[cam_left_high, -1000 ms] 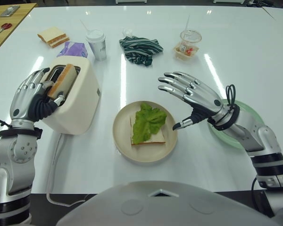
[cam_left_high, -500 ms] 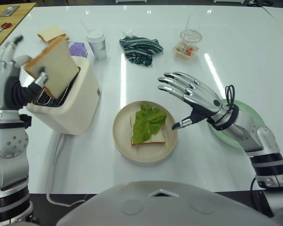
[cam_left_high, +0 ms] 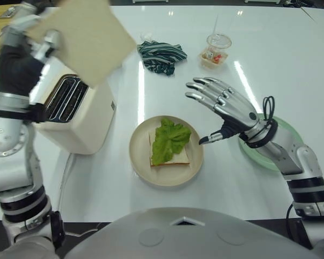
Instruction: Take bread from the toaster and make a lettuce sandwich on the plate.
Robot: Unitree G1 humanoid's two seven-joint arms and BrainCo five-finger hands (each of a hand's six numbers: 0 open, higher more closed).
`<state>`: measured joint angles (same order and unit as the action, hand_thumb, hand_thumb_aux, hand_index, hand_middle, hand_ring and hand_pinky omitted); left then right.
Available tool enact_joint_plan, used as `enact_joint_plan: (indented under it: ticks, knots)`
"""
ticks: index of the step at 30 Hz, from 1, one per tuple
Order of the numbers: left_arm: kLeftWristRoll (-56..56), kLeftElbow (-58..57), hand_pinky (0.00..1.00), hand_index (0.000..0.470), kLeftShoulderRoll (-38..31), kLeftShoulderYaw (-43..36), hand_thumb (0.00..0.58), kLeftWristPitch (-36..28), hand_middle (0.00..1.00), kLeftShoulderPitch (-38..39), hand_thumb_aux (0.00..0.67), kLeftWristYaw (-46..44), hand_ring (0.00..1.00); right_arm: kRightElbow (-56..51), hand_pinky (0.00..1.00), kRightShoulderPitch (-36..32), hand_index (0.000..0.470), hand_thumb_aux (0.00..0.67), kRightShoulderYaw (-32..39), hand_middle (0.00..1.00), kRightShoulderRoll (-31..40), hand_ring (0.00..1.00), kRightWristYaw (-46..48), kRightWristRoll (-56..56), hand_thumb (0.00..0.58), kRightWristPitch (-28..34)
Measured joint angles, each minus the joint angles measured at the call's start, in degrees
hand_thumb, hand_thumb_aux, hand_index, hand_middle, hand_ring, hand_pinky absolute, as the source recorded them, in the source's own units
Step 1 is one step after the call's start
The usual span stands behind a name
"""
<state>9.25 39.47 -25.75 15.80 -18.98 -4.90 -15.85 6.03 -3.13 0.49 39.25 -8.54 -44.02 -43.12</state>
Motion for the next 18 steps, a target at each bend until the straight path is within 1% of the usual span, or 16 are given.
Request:
enact_joint_plan:
  ticks: [1,3,5,9,11,15,18]
  knots:
    - [0.8,0.2,0.00,0.470,0.6,-3.2,0.580,-1.6,0.00,0.8,0.670,-0.9,0.00,-1.9,0.00,-0.3,0.000,0.000,-1.1,0.00,0.4,0.00,-1.7,-1.2,0.000,0.7]
    - [1.1,0.1,0.00,0.470,1.8,-7.2,0.580,-3.0,0.00,2.7,0.670,-1.7,0.00,-6.5,0.00,-1.0,0.000,0.000,-2.0,0.00,1.9,0.00,-5.0,-4.7,0.000,2.8]
    - [1.0,-0.4,0.00,0.470,1.9,-11.4,0.580,-3.2,0.00,4.7,0.670,-3.3,0.00,-10.5,0.00,-1.8,0.000,0.000,-2.3,0.00,3.7,0.00,-8.2,-8.6,0.000,4.9]
    - [-0.3,-4.2,0.00,0.470,1.5,-19.7,0.580,-2.5,0.00,9.0,0.670,-7.6,0.00,-13.7,0.00,-2.5,0.000,0.000,-1.2,0.00,5.1,0.00,-11.6,-11.2,0.000,6.3]
    - [-1.7,-7.1,0.00,0.470,1.4,-21.9,0.580,-0.8,0.00,9.5,0.670,-8.8,0.00,-14.0,0.00,-2.6,0.000,0.000,-0.5,0.00,5.1,0.00,-12.5,-11.3,0.000,6.4]
    - [-6.4,-15.4,0.00,0.470,1.0,-27.3,0.580,4.4,0.00,9.3,0.670,-10.8,0.00,-15.3,0.00,-3.3,0.000,0.000,2.0,0.00,5.1,0.00,-13.7,-12.1,0.000,6.8]
    - [-9.2,-20.3,0.00,0.470,1.5,-29.7,0.580,8.0,0.00,8.2,0.670,-10.8,0.00,-15.7,0.00,-3.8,0.000,0.000,3.7,0.00,5.0,0.00,-14.4,-12.3,0.000,7.0]
